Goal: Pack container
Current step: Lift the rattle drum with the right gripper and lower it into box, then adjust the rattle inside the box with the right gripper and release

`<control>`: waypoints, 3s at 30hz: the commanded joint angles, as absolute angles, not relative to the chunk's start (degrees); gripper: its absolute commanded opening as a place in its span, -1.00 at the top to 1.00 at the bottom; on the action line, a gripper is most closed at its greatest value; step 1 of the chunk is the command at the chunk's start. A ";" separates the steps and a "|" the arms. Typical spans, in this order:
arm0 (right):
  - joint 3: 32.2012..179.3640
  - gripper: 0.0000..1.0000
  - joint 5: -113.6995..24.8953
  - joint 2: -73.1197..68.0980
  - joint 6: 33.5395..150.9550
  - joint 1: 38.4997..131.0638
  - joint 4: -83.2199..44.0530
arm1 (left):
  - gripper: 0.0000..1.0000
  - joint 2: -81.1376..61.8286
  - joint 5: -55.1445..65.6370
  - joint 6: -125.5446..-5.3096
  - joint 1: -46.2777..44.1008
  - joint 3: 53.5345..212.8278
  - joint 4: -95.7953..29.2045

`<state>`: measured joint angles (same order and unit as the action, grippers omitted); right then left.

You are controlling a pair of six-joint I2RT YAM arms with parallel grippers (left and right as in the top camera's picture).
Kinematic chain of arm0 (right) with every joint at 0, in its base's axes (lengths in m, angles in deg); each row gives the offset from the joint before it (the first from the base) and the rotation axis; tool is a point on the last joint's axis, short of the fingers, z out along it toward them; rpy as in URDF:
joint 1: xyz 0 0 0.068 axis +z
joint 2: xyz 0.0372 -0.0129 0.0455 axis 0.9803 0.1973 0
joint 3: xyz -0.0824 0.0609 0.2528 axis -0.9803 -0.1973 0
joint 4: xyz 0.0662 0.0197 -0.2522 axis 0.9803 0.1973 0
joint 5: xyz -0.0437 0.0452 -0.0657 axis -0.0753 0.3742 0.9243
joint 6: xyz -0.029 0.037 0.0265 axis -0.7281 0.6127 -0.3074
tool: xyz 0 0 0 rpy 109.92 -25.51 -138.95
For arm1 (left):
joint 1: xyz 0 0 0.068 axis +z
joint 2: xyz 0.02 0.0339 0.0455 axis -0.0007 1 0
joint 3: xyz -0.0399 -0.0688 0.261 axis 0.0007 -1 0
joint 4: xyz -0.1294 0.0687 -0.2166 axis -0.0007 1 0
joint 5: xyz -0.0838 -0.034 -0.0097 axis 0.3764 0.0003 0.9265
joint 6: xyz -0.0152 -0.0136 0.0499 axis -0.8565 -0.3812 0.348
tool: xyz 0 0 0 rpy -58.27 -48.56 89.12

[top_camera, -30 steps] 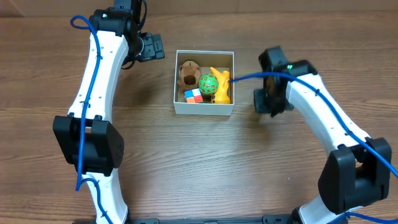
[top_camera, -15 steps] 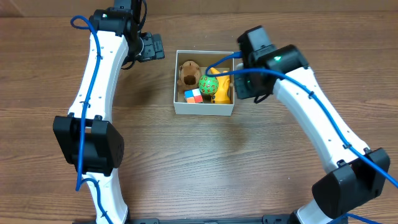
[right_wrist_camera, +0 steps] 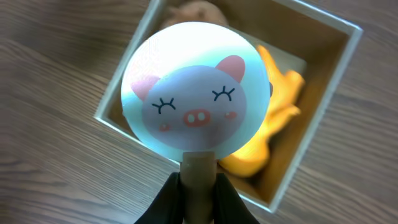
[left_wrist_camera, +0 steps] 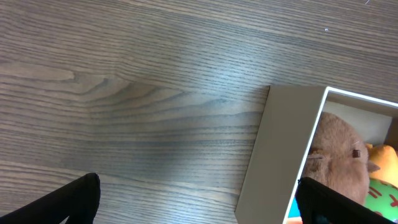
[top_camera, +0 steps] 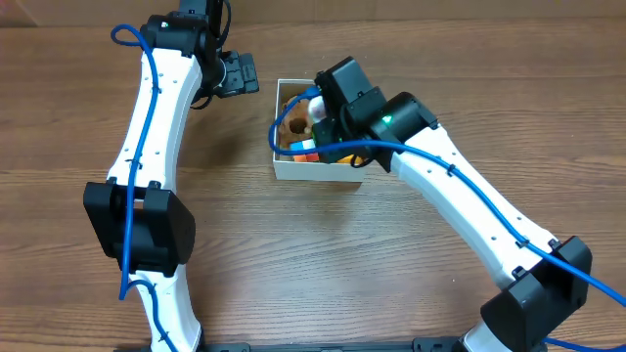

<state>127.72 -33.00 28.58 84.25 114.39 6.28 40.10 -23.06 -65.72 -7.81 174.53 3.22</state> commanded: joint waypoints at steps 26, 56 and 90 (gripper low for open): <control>129.38 0.59 -34.51 33.59 83.90 117.67 1.61 | -1.00 39.21 -22.95 -66.49 -7.57 174.71 3.17; 129.25 0.92 -43.30 33.59 84.27 115.30 5.96 | -1.00 39.21 -22.97 -66.49 -7.57 174.71 3.17; 121.86 0.92 -49.40 38.98 84.09 115.90 -4.71 | -0.99 39.21 -22.95 -66.49 -7.57 174.71 3.15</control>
